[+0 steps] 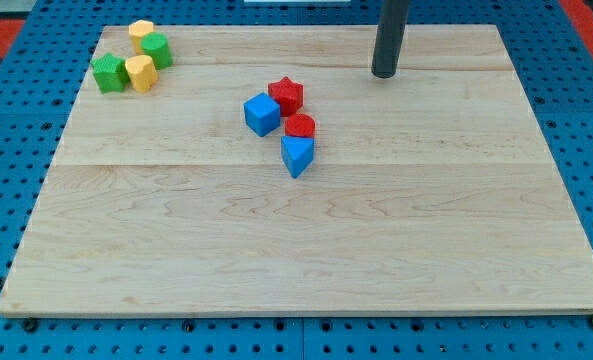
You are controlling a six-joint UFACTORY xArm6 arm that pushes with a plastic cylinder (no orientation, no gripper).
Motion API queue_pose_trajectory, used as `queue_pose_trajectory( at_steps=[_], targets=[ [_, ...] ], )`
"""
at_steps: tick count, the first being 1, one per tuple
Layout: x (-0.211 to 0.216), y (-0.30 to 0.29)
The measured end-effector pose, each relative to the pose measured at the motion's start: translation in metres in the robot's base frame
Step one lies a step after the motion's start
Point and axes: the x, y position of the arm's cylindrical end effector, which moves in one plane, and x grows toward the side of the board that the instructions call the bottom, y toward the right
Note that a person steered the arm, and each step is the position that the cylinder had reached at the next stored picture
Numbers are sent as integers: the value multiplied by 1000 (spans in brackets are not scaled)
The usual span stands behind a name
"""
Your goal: Move your arm towards the red star
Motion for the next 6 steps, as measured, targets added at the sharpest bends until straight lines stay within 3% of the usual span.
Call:
queue_pose_trajectory(
  at_steps=[4,5,6],
  targets=[
    [0,8],
    [-12,22],
    [-31,-3]
  ],
)
